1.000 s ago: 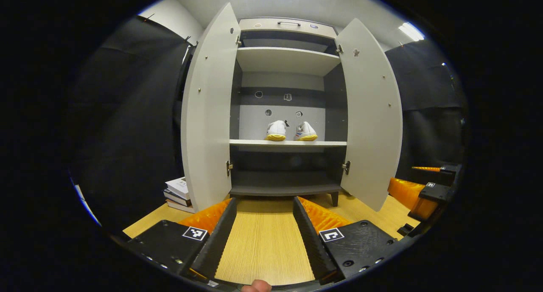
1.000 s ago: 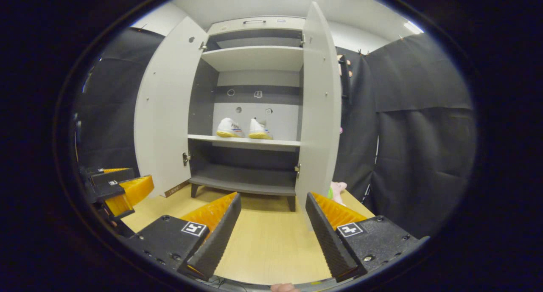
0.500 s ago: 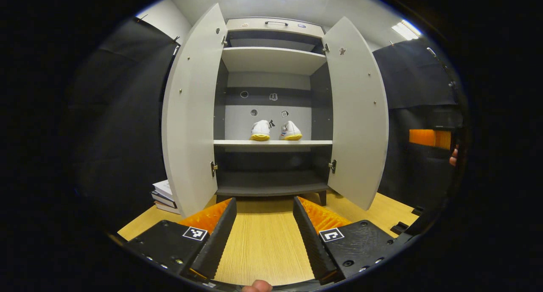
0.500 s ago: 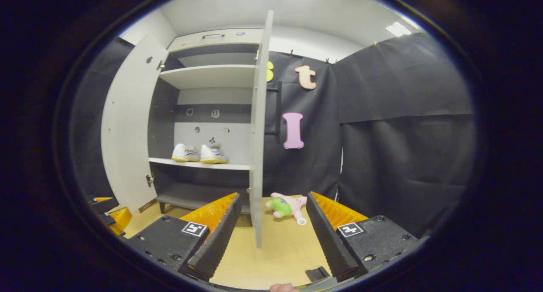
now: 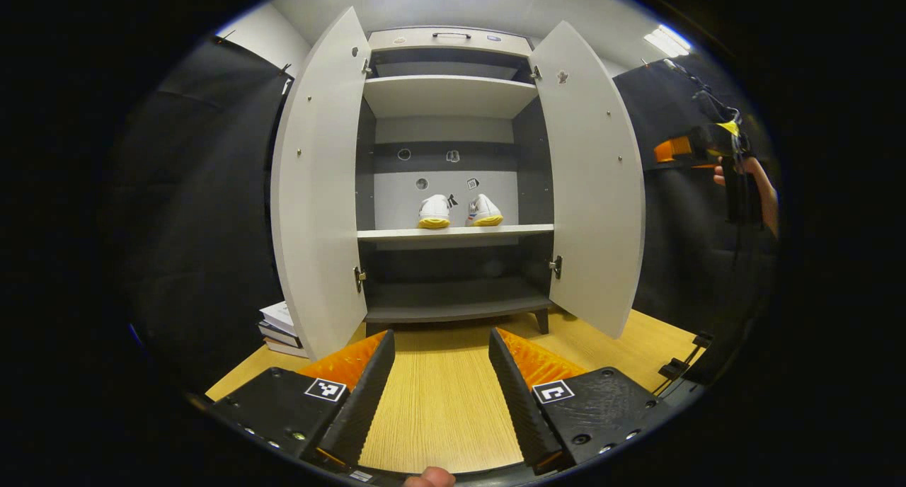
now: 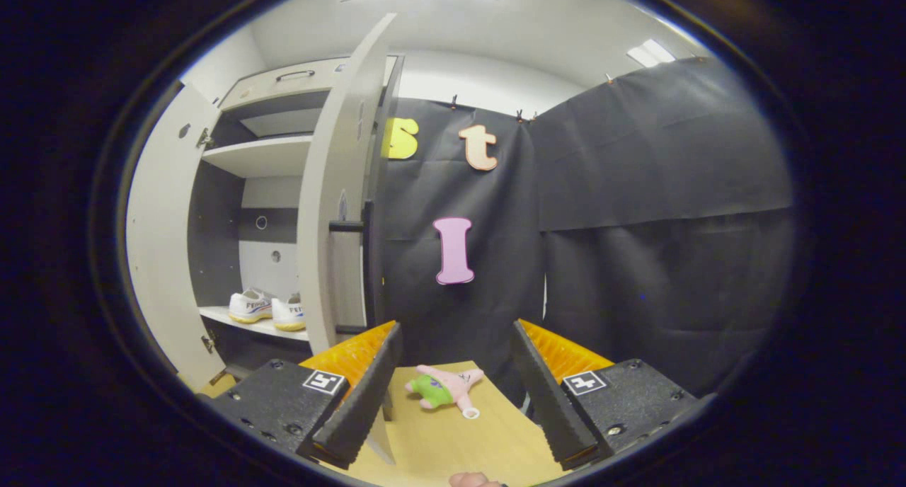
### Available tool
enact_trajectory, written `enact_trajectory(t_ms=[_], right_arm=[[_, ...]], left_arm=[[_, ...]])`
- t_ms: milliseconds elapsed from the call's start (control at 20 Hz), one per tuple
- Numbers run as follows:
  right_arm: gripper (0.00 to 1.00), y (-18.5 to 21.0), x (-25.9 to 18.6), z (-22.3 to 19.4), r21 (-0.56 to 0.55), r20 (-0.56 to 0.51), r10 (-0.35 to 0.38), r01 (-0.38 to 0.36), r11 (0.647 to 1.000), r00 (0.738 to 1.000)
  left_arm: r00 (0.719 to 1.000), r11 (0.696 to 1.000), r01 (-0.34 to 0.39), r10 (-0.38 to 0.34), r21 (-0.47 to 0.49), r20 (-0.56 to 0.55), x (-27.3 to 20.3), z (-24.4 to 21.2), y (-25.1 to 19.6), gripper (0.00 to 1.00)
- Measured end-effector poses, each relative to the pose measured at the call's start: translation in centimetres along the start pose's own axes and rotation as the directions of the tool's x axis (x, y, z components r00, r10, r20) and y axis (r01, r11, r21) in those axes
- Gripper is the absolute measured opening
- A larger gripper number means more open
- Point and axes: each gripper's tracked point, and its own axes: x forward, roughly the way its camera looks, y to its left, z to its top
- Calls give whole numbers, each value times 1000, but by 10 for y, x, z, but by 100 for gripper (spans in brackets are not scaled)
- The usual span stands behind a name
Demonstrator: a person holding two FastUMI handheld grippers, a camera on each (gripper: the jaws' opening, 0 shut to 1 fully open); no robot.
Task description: Grab one shoe with the right hand and put it into the shoe cabinet, grab the other shoe with the left hand and put it into the shoe cabinet; then close the right door with the right hand and the left door with the left hand.
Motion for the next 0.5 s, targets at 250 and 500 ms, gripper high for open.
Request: enact_trajectory(t_ms=[250,500], right_arm=[[97,0,44,18,75,-8,15,-14,997,1000],[94,-4,64,19,19,-29,11,-11,1000,1000]], left_arm=[[1000,1000,-13,12,-3,-18,4,-5,3,80],[999,1000,-22,22,0,-31,7,-10,8,80]])
